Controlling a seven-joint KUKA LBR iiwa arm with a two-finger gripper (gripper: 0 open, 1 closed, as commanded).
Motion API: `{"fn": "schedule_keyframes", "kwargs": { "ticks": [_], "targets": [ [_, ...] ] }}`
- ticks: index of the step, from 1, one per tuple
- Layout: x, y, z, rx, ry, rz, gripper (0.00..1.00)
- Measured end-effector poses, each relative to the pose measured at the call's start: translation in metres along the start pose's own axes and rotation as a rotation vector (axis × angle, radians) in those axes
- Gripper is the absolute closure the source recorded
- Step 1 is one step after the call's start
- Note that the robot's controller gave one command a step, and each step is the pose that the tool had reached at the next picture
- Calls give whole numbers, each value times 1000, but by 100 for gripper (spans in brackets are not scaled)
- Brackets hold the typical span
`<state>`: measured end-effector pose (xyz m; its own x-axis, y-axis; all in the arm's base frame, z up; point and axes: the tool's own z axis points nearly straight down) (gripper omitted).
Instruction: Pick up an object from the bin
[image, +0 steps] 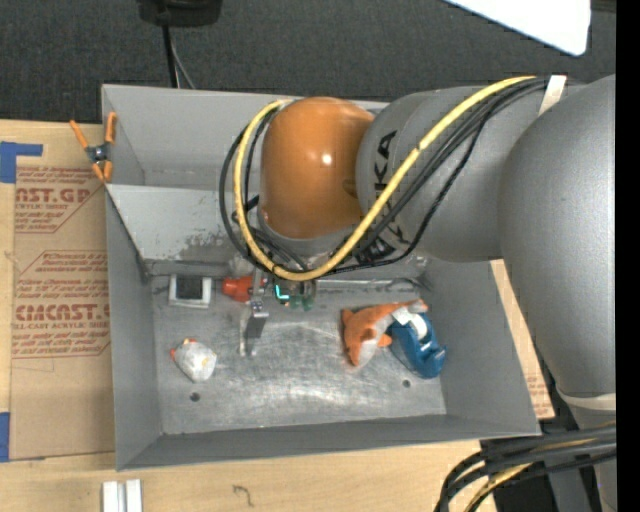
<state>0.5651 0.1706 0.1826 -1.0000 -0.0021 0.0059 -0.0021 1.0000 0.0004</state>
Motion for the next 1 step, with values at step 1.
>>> {"fn": "schedule_keyframes", "kwargs": {
  "ticks": [1],
  "targets": [
    [-2, -1, -4, -1, -7, 2, 0]
  ]
}}
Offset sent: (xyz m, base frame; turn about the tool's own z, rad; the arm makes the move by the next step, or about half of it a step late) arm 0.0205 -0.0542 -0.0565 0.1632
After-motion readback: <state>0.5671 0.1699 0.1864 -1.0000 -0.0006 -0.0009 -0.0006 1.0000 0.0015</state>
